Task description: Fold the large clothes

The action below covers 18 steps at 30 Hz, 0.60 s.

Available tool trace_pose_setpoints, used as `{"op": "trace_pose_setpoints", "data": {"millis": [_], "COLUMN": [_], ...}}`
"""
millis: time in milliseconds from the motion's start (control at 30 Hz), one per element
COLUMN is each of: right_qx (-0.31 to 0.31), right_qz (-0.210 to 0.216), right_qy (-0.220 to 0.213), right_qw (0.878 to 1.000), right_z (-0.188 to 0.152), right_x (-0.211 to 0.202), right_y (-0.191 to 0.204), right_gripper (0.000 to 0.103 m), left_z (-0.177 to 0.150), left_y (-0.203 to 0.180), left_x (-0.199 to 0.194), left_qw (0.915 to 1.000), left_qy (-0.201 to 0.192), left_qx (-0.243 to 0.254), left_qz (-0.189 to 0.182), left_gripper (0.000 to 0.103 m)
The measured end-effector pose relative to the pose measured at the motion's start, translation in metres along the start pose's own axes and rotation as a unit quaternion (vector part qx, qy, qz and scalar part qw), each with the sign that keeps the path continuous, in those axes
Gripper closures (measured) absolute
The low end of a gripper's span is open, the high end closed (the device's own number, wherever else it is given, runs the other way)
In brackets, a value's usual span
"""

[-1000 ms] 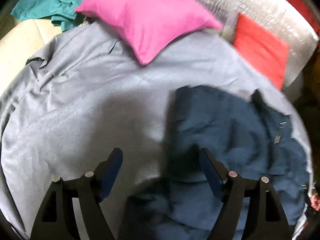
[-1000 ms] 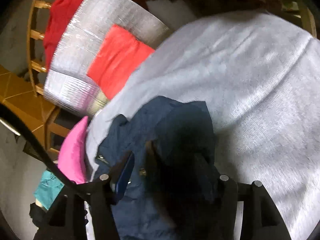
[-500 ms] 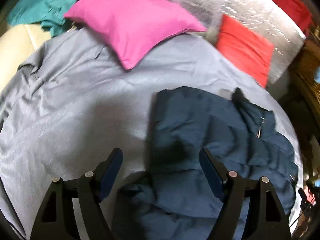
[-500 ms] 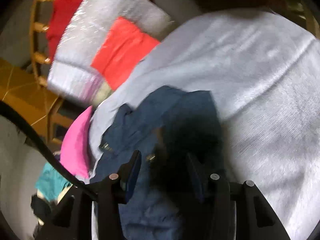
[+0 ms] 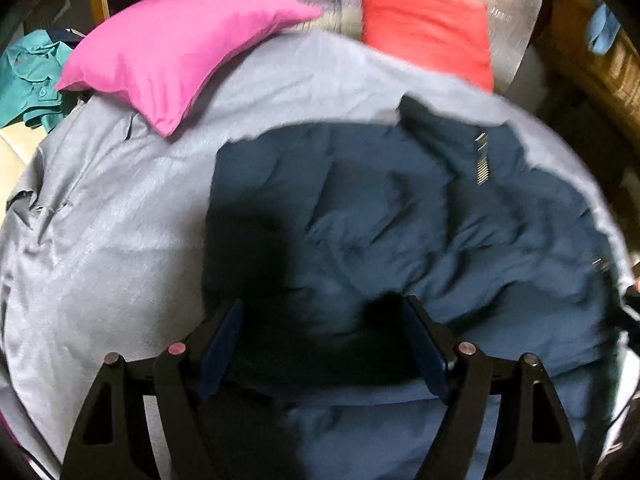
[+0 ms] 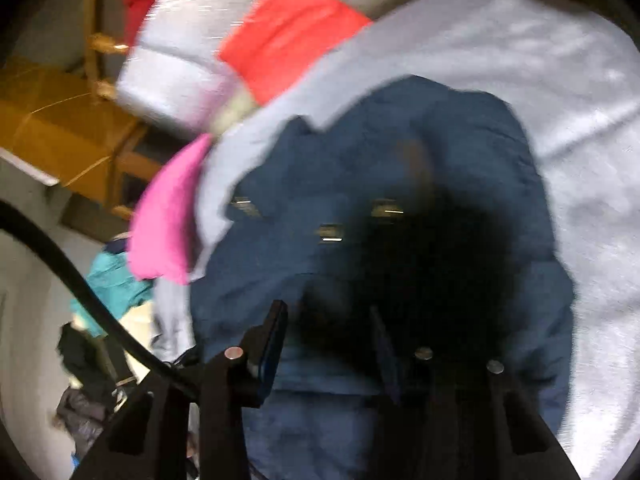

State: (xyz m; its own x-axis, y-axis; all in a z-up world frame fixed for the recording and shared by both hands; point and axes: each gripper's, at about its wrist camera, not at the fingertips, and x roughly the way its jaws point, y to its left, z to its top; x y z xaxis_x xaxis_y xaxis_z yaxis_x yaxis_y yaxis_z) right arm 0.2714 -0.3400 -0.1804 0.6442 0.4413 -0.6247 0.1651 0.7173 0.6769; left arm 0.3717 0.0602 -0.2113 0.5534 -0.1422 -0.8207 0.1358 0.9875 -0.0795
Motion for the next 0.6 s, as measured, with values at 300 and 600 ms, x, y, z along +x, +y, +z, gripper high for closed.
{"op": "trace_pose_setpoints", "data": {"millis": [300,600], "right_qx": [0.027,0.14], "right_qz": [0.005,0.079], "right_qy": [0.068,0.144], "right_qw": [0.997,0.976], "right_z": [-0.017,-0.055], "right_x": [0.03,0.029], "right_y": [-0.004,-0.02], "right_gripper": [0.059,0.038], "left_z": [-0.009,-0.041], "left_y": [-0.031,-0.006], "left_x": [0.008,-0.004], "left_qw": [0.9989,0.9715], "left_qy": [0.037,0.108], "left_qx": [0.025,-0.108], "left_qz": [-0.018,-0.182], "left_gripper": [0.023,0.023]}}
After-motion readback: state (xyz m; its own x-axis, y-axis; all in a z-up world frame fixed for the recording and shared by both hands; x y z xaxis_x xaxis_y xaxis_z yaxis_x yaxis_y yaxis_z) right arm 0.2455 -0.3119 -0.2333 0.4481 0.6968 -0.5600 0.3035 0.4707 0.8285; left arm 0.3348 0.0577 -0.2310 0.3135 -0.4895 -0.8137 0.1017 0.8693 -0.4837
